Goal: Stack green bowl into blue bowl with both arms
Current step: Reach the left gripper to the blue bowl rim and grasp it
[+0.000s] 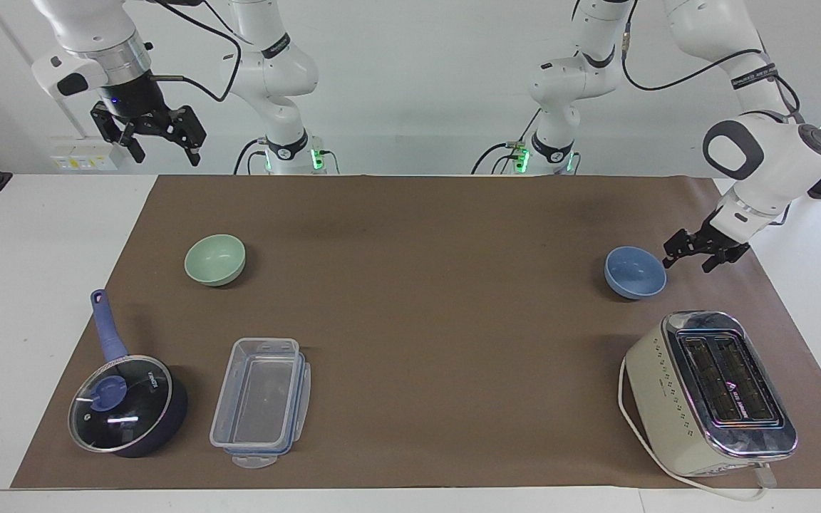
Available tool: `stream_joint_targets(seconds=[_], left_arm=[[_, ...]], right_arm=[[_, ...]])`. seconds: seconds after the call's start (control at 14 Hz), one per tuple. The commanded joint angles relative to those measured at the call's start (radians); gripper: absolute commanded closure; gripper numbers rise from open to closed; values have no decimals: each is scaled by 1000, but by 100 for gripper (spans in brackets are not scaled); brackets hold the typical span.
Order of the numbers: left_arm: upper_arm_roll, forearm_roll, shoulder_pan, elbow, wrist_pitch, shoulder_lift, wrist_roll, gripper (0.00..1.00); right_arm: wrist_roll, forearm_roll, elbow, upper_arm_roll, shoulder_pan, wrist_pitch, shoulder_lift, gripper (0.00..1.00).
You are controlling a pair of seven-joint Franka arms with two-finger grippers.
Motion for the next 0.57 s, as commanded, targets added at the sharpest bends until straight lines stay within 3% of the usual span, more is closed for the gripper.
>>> stream_joint_targets(seconds=[0.0, 0.5], left_arm=[[-9, -57, 1, -20, 37, 22, 26, 7], [-9, -145, 9, -38, 54, 64, 99, 18]], right_arm=[[4, 9, 0, 6, -9, -4, -9, 0], [4, 9, 0, 6, -10, -4, -9, 0]])
